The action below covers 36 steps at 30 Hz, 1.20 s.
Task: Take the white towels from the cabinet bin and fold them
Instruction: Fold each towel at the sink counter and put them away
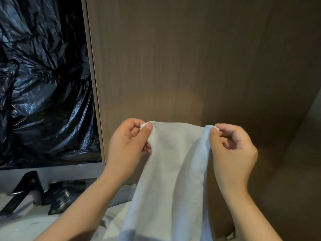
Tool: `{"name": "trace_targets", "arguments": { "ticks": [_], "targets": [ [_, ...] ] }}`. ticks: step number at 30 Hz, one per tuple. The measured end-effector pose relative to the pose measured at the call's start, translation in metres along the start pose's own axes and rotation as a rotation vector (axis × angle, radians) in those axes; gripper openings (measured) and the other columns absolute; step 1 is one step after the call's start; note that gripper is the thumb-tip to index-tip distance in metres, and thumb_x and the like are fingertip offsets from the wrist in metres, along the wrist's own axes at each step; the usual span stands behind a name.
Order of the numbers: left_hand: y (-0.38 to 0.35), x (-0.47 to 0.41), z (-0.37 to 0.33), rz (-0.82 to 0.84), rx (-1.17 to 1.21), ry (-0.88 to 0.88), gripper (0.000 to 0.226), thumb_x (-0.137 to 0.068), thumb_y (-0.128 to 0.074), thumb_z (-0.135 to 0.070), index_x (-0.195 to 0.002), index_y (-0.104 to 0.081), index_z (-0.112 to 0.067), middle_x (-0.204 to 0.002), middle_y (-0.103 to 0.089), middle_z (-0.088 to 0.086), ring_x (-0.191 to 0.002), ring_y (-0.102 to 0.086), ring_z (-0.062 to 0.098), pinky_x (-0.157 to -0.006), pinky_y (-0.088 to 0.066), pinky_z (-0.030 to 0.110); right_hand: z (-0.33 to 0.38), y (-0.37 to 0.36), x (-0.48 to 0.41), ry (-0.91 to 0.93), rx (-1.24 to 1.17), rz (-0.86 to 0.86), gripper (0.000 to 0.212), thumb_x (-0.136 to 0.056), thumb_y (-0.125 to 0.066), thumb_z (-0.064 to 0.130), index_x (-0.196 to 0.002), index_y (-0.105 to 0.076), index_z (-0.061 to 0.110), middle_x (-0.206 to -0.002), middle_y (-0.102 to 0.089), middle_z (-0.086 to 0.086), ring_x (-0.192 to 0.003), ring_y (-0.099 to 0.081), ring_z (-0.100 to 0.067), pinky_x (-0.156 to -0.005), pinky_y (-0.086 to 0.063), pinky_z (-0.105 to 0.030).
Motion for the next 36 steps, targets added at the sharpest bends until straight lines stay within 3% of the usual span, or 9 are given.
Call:
{"name": "trace_targets", "arguments": {
  "ticks": [10,12,16,18,22,24,27,30,36],
  "targets": [
    [-0.016,0.028,0.009,0.162,0.103,0.126,0.015,-0.093,-0.057,-0.015,-0.091,-0.066,-0.003,-0.06,-0.06,-0.006,-0.05,-0.05,0.001,-0.05,-0.041,0.013,0.012,-0.031,0.044,-0.196,-0.137,0.24,0.007,-0.085,-0.071,0.012,-0.088,-0.07,0.019,-0.073,-0.069,0.013,-0.071,-0.067,-0.006,-0.057,-0.05,-0.011],
    [-0.012,0.035,0.015,0.15,0.111,0.169,0.015,-0.092,-0.058,-0.017,-0.092,-0.069,-0.006,-0.068,-0.066,0.003,-0.06,-0.057,0.008,-0.058,-0.047,0.022,0.011,-0.033,0.054,-0.257,-0.169,0.279,0.007,-0.085,-0.071,0.012,-0.088,-0.071,0.018,-0.074,-0.069,0.013,-0.073,-0.068,-0.006,-0.058,-0.051,-0.012],
    [-0.004,0.049,0.02,0.141,0.12,0.229,0.022,-0.088,-0.059,-0.025,-0.097,-0.072,-0.01,-0.089,-0.069,0.023,-0.079,-0.06,0.031,-0.081,-0.05,0.058,0.008,-0.034,0.067,-0.353,-0.237,0.397,0.011,-0.083,-0.072,0.012,-0.093,-0.071,0.018,-0.079,-0.072,0.005,-0.077,-0.07,-0.014,-0.061,-0.056,-0.02],
    [0.001,0.056,0.022,0.125,0.125,0.244,0.021,-0.09,-0.057,-0.021,-0.097,-0.072,-0.009,-0.084,-0.072,0.017,-0.077,-0.064,0.028,-0.078,-0.053,0.051,0.008,-0.035,0.071,-0.398,-0.271,0.495,0.019,-0.084,-0.07,0.015,-0.102,-0.07,0.021,-0.084,-0.072,-0.001,-0.082,-0.07,-0.021,-0.067,-0.06,-0.029],
    [0.011,0.064,0.025,0.098,0.174,0.288,0.023,-0.082,-0.061,-0.022,-0.094,-0.072,-0.006,-0.086,-0.075,0.013,-0.079,-0.071,0.024,-0.077,-0.057,0.031,0.007,-0.036,0.076,-0.441,-0.343,0.695,0.027,-0.089,-0.056,0.019,-0.111,-0.07,0.019,-0.099,-0.075,0.004,-0.094,-0.071,-0.016,-0.074,-0.057,-0.021],
    [0.015,0.067,0.024,0.087,0.201,0.298,0.023,-0.078,-0.063,-0.023,-0.09,-0.073,-0.006,-0.086,-0.075,0.015,-0.079,-0.071,0.025,-0.077,-0.057,0.03,0.004,-0.035,0.077,-0.435,-0.332,0.739,0.027,-0.086,-0.058,0.021,-0.109,-0.072,0.019,-0.1,-0.075,0.003,-0.094,-0.071,-0.016,-0.077,-0.058,-0.024],
    [0.016,0.072,0.019,0.117,0.222,0.307,0.019,-0.076,-0.065,-0.022,-0.085,-0.075,-0.008,-0.087,-0.074,0.018,-0.082,-0.072,0.033,-0.079,-0.058,0.035,0.001,-0.037,0.078,-0.477,-0.418,0.758,0.026,-0.077,-0.066,0.015,-0.102,-0.073,0.013,-0.089,-0.073,-0.009,-0.075,-0.07,-0.015,-0.067,-0.056,-0.021],
    [0.016,0.075,0.015,0.123,0.254,0.308,0.016,-0.075,-0.065,-0.018,-0.083,-0.074,-0.007,-0.082,-0.074,0.019,-0.072,-0.073,0.027,-0.067,-0.058,0.028,0.003,-0.041,0.076,-0.432,-0.42,0.757,0.026,-0.07,-0.076,0.017,-0.095,-0.072,0.01,-0.08,-0.062,-0.023,-0.063,-0.061,-0.019,-0.059,-0.056,-0.024],
    [0.021,0.069,0.005,0.113,0.261,0.263,0.018,-0.075,-0.065,-0.017,-0.085,-0.074,-0.006,-0.08,-0.074,0.016,-0.069,-0.07,0.018,-0.068,-0.058,0.023,0.006,-0.042,0.063,-0.194,-0.141,0.712,0.033,-0.062,-0.077,0.052,-0.079,-0.069,0.026,-0.091,-0.06,0.003,-0.072,-0.054,-0.021,-0.062,-0.047,-0.026]
  ]
}}
Point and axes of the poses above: each hand's wrist, its own x-axis away from the middle knuckle, its own y-axis out of the back of the hand, z = x × y, the point moved 4 cm from there along -x, towards the middle knuckle
